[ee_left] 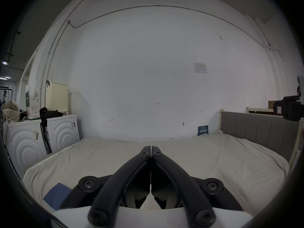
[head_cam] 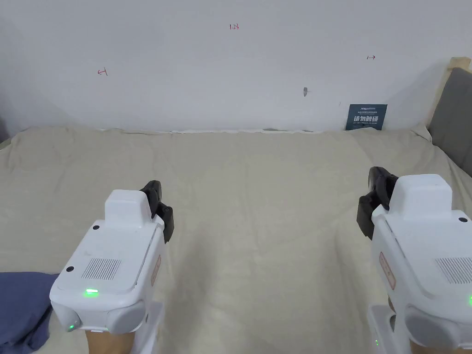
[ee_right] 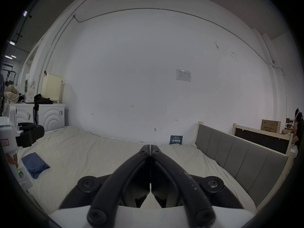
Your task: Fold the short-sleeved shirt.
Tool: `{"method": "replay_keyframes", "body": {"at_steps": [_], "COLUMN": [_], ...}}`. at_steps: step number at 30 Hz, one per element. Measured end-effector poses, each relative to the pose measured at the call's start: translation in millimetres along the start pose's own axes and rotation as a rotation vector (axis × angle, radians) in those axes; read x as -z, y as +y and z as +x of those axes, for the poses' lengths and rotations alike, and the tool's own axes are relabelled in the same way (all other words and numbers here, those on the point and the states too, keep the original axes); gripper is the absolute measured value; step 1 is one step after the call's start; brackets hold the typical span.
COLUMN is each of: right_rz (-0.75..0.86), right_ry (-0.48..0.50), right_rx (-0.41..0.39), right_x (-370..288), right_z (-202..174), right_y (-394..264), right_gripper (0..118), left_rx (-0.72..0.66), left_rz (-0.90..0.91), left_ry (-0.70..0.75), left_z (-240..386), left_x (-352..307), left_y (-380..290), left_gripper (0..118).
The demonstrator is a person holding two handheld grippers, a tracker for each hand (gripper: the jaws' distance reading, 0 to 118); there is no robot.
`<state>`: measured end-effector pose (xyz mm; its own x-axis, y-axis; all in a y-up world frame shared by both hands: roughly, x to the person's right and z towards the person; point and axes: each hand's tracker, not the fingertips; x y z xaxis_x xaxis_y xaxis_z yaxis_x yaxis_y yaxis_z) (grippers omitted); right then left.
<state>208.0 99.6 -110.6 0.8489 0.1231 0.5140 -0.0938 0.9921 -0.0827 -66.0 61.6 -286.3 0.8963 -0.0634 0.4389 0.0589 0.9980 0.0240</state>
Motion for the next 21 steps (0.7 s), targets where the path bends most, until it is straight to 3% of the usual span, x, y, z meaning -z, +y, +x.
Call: {"method": "replay_keyframes", "body": {"at_steps": [11, 13, 14, 15, 17, 18, 21], "right_rz": [-0.02, -0.034, -0.039, -0.045, -0.053, -0.05, -0.029], "right_ry": [-0.004, 0.0, 0.006, 0.013, 0.009, 0.0, -0.004], "right_rx": [0.001, 0.0, 0.002, 0.003, 0.004, 0.007, 0.017], "right_x": [1.8, 2.8, 3.7, 5.0, 7.1, 8.2, 5.3], "right_z": [0.8, 0.8, 0.7, 0.6, -0.6, -1.4, 0.7], "right_y": [-2.2, -2.6, -3.5, -4.6, -6.3, -7.5, -10.1], "right_gripper": [2, 25, 47, 80, 118, 118, 118], "left_rx": [0.0, -0.021, -0.038, -0.061, -0.071, -0.071, -0.047], "left_rz": [-0.006, -0.02, -0.032, -0.05, -0.041, -0.037, -0.012], "left_ry": [-0.001, 0.008, 0.002, -0.024, -0.026, -0.021, -0.003], "left_z": [-0.3, -1.5, -2.9, -5.0, -6.6, -5.6, -5.7], "left_x": [-0.8, 0.9, 2.0, 2.9, 3.1, 3.1, 0.6], "left_y": [-0.5, 0.1, 1.0, 1.6, 1.5, 1.3, 1.9], "left_gripper": [4, 44, 68, 89, 113, 118, 118]}}
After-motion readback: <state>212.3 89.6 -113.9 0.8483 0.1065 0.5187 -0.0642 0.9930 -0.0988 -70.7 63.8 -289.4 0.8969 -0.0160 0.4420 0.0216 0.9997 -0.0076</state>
